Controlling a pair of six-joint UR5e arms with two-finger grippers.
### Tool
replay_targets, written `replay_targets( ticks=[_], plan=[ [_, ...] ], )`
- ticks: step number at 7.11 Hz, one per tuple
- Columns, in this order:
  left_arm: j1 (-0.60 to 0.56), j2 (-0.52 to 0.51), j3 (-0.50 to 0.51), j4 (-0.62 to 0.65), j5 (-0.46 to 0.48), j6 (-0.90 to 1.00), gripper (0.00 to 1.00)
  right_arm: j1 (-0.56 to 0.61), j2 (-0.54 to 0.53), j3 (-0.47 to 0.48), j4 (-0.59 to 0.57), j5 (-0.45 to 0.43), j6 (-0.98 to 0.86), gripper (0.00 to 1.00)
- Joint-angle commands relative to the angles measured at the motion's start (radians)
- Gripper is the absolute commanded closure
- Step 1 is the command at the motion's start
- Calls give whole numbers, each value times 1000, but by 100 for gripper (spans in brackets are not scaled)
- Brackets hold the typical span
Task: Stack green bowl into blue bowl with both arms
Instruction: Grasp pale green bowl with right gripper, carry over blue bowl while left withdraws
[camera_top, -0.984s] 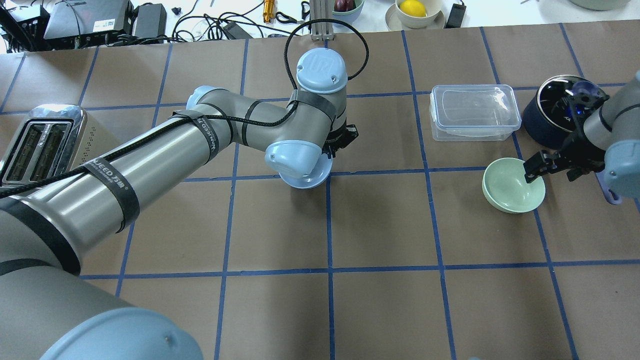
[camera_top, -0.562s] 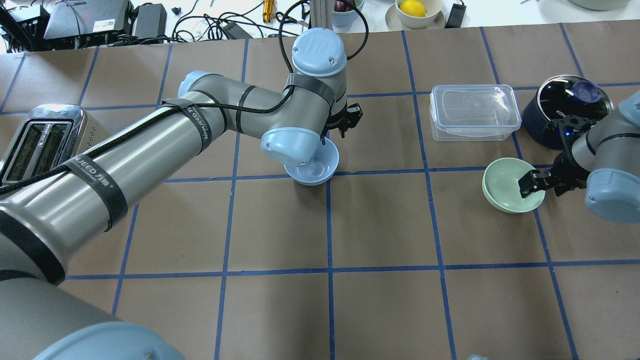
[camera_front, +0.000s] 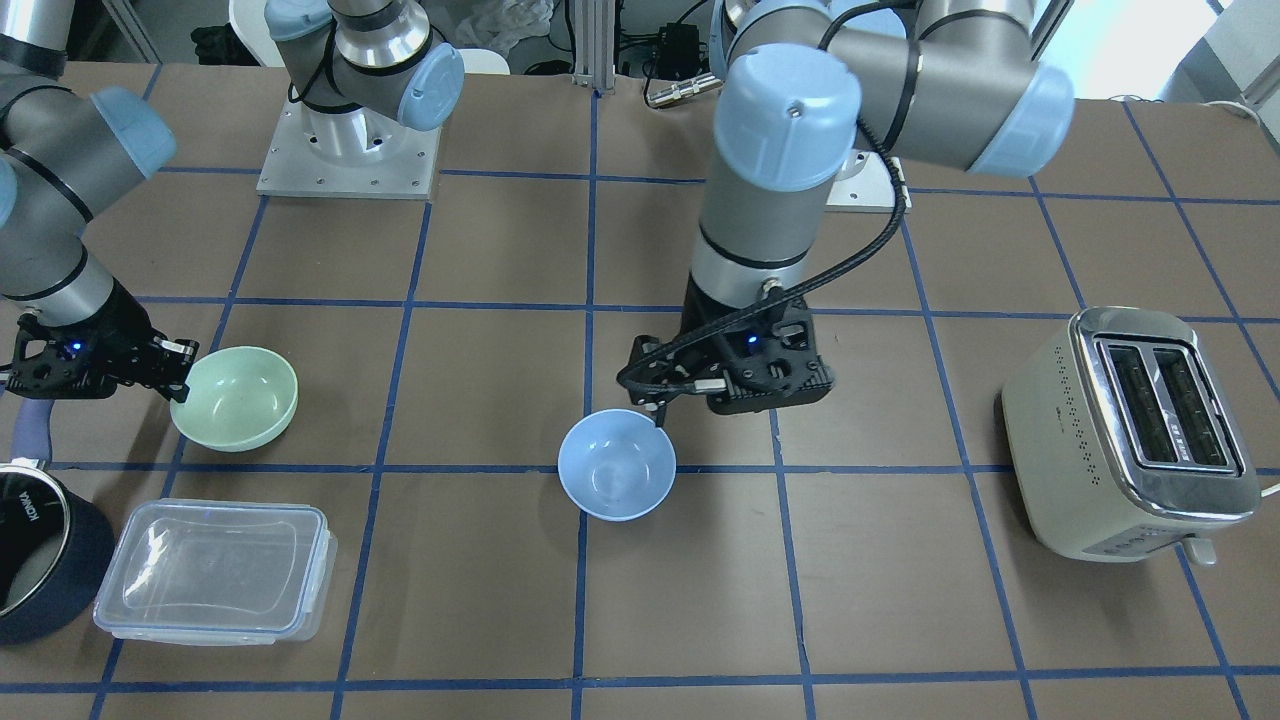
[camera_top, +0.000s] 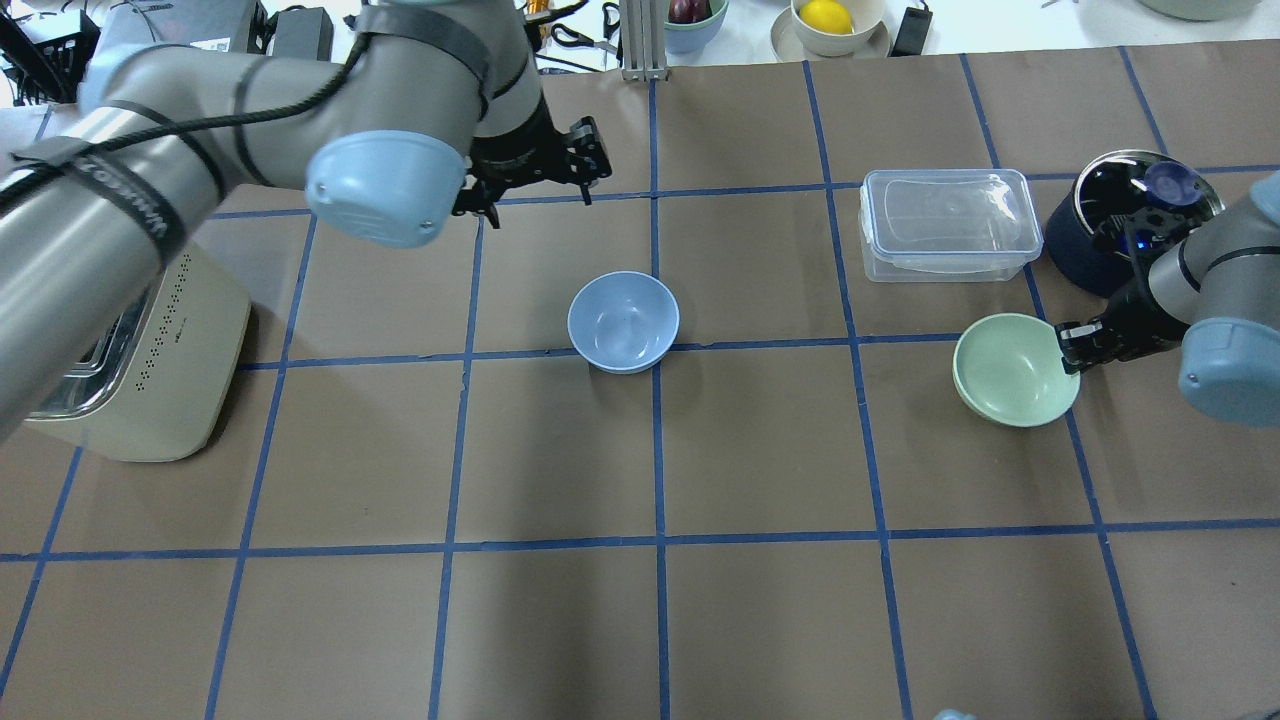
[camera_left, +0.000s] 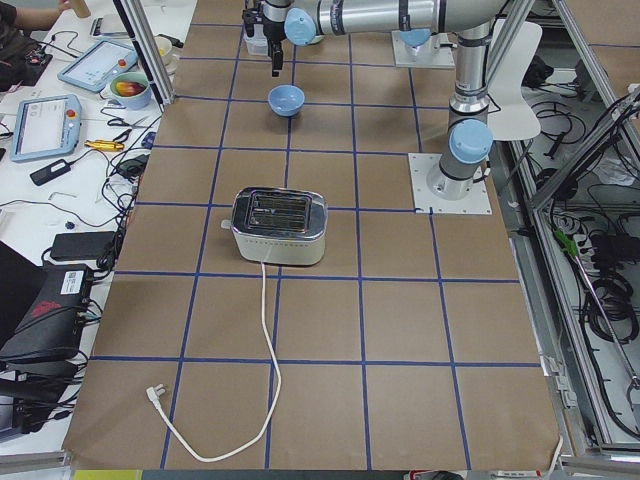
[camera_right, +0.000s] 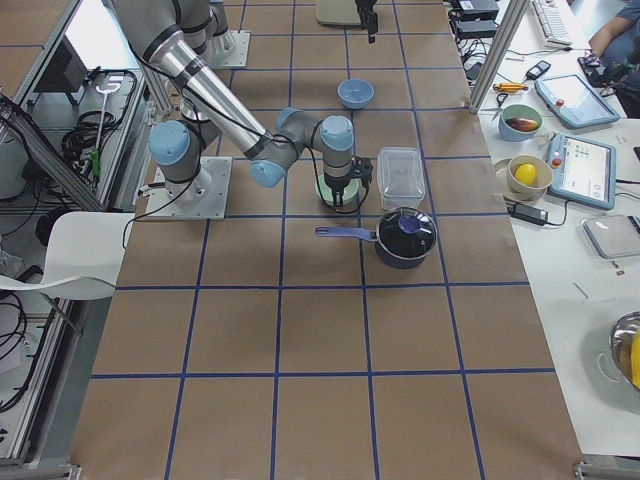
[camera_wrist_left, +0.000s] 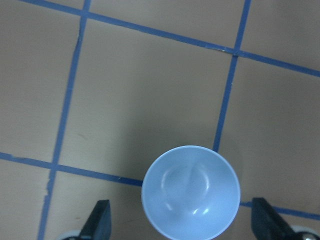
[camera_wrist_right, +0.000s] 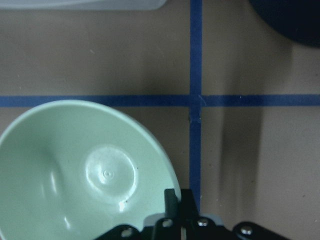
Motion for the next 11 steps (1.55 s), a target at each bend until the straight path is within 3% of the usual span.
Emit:
replay_targets(
  ticks=[1, 4, 6, 9, 11],
  plan=[
    [115, 108, -9, -140, 12, 278, 0, 81, -10, -72, 128, 85, 177, 100],
    [174, 155, -18, -185, 12, 390, 0, 410, 4, -181, 144, 174, 661, 100],
    [177, 161, -31, -180, 14, 392, 0, 574, 48, -279, 147, 185, 851, 100],
    [177, 161, -32, -180, 14, 390, 0, 745, 221, -458, 148, 164, 986, 100],
    [177, 161, -32, -180, 12, 390, 0, 773, 275, -456, 156, 86, 974, 100]
  ],
)
